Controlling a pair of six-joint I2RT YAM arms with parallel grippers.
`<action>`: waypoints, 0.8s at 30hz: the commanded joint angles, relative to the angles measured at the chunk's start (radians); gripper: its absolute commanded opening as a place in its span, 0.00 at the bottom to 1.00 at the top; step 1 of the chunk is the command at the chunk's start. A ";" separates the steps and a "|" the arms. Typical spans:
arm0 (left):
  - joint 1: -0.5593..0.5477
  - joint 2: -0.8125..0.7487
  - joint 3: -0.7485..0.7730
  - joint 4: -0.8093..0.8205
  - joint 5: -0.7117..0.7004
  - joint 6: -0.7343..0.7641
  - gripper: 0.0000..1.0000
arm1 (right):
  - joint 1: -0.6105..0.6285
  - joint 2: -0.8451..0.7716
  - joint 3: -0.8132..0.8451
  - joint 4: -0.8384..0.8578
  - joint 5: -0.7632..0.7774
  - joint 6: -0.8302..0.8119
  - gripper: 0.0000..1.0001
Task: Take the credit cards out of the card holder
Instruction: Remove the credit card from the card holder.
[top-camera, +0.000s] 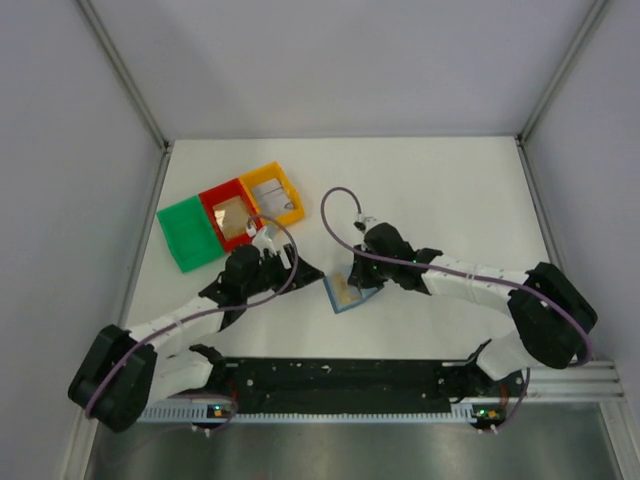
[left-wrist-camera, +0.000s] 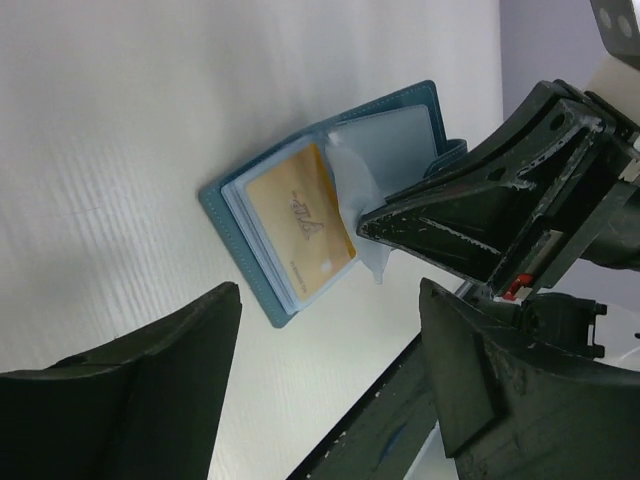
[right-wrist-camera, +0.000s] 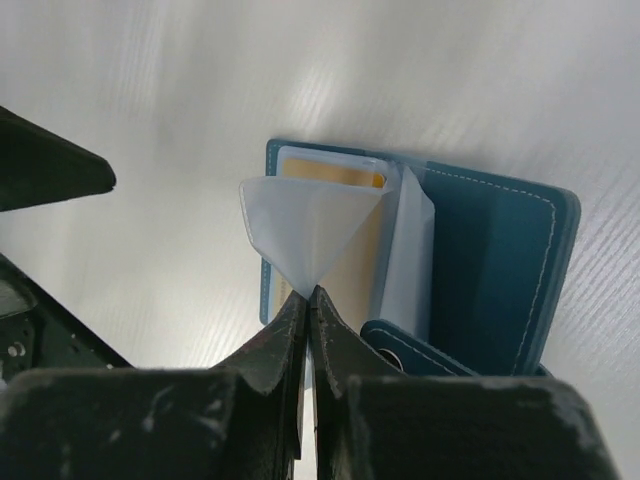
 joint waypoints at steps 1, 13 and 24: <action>-0.043 0.133 0.051 0.209 0.037 -0.115 0.64 | -0.059 -0.050 -0.072 0.185 -0.127 0.110 0.00; -0.143 0.452 0.192 0.236 0.004 -0.073 0.33 | -0.089 -0.047 -0.202 0.372 -0.190 0.222 0.00; -0.146 0.586 0.145 0.238 -0.017 -0.045 0.15 | -0.133 -0.116 -0.270 0.371 -0.172 0.244 0.00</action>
